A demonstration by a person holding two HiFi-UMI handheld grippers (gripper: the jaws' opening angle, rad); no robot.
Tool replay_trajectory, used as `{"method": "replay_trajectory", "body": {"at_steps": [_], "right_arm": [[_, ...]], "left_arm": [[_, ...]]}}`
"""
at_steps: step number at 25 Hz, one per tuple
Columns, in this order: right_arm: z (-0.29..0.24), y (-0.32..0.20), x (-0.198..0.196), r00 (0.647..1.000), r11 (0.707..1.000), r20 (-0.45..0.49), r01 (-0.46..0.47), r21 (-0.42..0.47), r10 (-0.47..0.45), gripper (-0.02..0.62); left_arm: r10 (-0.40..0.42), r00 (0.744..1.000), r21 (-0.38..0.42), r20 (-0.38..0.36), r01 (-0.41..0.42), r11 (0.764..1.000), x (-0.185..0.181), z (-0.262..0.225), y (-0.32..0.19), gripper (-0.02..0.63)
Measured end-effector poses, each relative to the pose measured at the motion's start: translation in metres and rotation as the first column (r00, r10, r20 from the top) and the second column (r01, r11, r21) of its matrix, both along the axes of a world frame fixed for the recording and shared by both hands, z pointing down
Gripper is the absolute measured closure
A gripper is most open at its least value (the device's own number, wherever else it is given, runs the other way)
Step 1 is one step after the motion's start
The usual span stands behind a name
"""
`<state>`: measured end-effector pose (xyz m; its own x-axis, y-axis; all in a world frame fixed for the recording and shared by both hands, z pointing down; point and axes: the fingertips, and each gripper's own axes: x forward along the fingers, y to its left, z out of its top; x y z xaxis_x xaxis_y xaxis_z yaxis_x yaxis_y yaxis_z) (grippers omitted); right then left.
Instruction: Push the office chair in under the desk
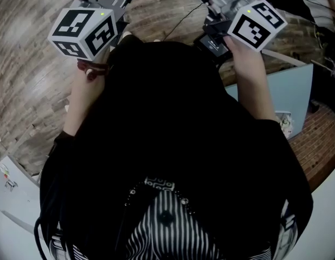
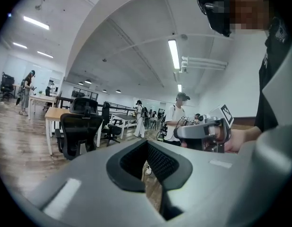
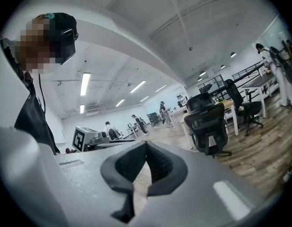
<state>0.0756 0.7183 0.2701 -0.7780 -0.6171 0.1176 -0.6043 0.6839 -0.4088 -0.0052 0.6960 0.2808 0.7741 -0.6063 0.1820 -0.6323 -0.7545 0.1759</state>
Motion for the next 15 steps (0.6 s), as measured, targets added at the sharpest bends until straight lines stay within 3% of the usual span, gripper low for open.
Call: {"method": "replay_trajectory", "body": {"at_steps": [8,15], "right_arm": [[0.008,-0.068,0.011,0.999,0.999,-0.016,-0.038,-0.032,0.037,0.595],[0.000,-0.073,0.013,0.999,0.999,-0.012,-0.050,-0.010,0.050,0.597]], "left_arm": [[0.041,0.999,0.005,-0.024,-0.041,0.999,0.013,0.005,-0.072,0.601],[0.078,0.997,0.056,-0.023,-0.077,0.995,0.018,-0.001,-0.087,0.601]]}}
